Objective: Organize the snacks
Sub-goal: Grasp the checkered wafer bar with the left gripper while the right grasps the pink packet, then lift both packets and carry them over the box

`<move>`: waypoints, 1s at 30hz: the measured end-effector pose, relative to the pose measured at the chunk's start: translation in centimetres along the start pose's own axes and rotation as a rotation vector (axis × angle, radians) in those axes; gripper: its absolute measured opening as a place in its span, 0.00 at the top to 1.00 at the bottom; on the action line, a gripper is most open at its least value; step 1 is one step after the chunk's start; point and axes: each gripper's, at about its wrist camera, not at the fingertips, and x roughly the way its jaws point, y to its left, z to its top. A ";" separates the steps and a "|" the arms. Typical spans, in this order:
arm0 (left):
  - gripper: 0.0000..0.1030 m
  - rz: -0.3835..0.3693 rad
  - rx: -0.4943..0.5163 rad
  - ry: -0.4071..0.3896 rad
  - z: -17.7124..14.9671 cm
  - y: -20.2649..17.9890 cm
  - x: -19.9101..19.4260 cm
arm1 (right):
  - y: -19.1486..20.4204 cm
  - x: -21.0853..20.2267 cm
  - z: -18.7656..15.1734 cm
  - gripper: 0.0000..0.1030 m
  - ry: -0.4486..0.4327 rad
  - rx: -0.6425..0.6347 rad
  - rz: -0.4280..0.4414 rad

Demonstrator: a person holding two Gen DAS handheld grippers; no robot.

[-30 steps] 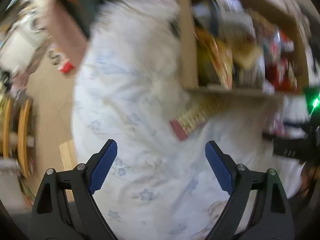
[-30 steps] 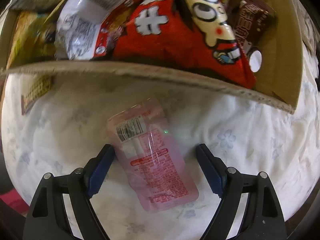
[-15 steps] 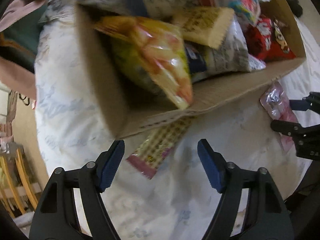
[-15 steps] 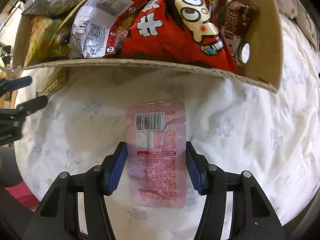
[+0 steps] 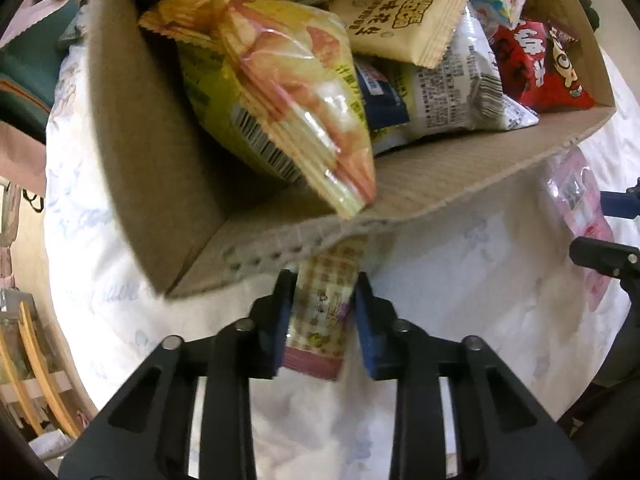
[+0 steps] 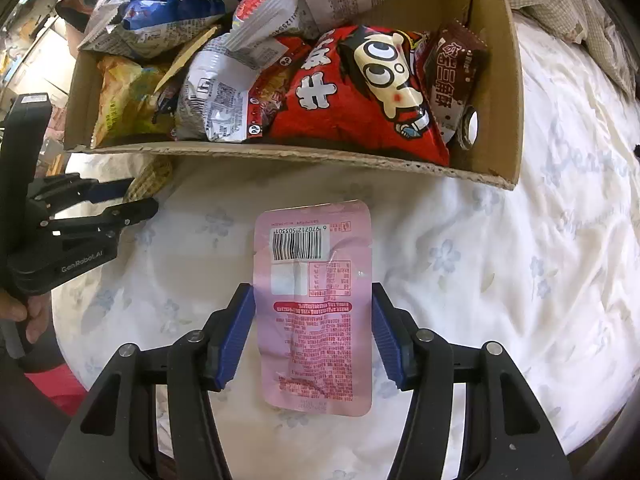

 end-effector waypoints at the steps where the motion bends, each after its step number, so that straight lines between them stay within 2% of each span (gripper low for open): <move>1: 0.78 0.003 -0.015 0.002 -0.3 -0.1 -0.2 | 0.1 -0.1 -0.1 0.43 0.000 -0.005 0.002; 4: 0.78 0.018 -0.093 -0.002 -0.9 0.9 -0.9 | 0.4 -0.6 0.1 0.43 -0.003 -0.012 0.010; 7: 0.78 0.042 -0.127 -0.018 -1.3 1.3 -1.9 | 0.1 -0.7 0.6 0.43 -0.007 -0.013 0.023; 15: 0.78 0.026 -0.206 -0.051 -4.0 1.1 -4.3 | 0.1 -2.5 1.0 0.43 -0.024 -0.017 0.074; 21: 0.78 0.003 -0.263 -0.158 -6.0 -0.4 -7.6 | 0.4 -3.6 0.5 0.43 -0.043 -0.029 0.101; 26: 0.78 0.014 -0.275 -0.215 -8.1 -0.7 -9.8 | -0.8 -5.8 0.4 0.43 -0.096 -0.033 0.144; 30: 0.78 0.037 -0.268 -0.257 -9.2 0.1 -13.3 | -0.9 -8.4 0.7 0.42 -0.150 -0.040 0.194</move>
